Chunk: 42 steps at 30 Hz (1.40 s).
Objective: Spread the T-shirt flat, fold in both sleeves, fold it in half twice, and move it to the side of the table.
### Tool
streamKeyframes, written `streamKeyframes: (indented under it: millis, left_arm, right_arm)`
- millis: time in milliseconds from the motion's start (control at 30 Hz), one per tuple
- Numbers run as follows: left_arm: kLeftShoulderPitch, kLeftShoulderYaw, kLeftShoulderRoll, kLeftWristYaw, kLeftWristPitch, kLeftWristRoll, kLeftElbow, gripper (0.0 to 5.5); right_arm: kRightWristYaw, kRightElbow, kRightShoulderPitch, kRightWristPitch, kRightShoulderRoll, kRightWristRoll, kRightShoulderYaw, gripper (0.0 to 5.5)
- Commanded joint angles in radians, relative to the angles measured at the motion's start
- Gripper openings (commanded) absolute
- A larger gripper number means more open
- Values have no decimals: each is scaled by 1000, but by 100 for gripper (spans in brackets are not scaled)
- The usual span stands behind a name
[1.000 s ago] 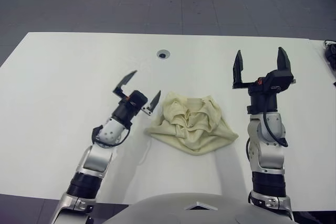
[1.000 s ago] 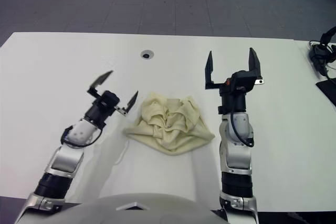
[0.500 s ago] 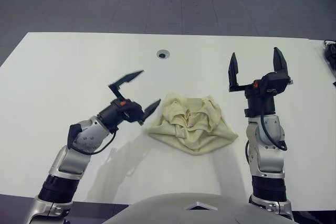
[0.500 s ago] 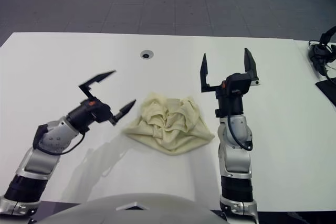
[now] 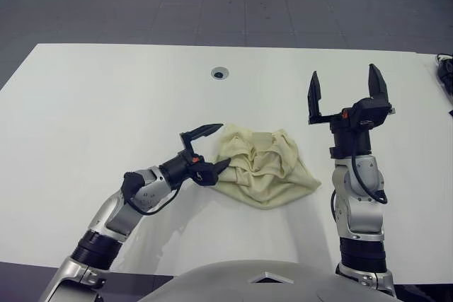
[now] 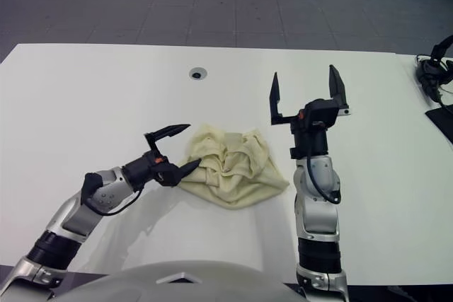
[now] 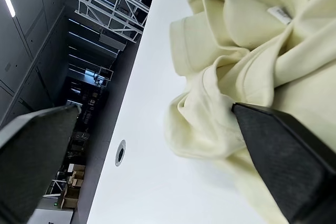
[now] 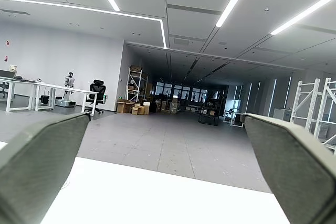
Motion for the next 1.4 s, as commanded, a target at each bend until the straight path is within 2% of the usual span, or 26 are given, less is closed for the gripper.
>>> streamKeyframes:
  millis: [33, 200, 467, 567, 967, 1400]
  left_arm:
    - [-7, 4, 15, 2, -1, 19, 10, 540]
    - [12, -6, 53, -54, -18, -14, -24, 540]
    - [16, 44, 107, -111, -13, -95, -82, 540]
    - [29, 34, 122, -142, 17, -59, -93, 540]
    - [28, -35, 78, -133, 50, 12, -25, 540]
    - [19, -23, 52, -108, 58, -35, -65, 540]
  right_arm:
    - [-1, -10, -4, 11, -1, -6, 3, 540]
    - [-1, -11, -5, 14, -1, -5, 5, 540]
    - [-3, -13, -3, 15, -1, -14, 12, 540]
    - [-4, -17, -1, 18, -2, -15, 12, 540]
    - [-1, -25, -2, 18, -1, -9, 9, 540]
    - [4, -41, 12, 11, -6, -28, 20, 540]
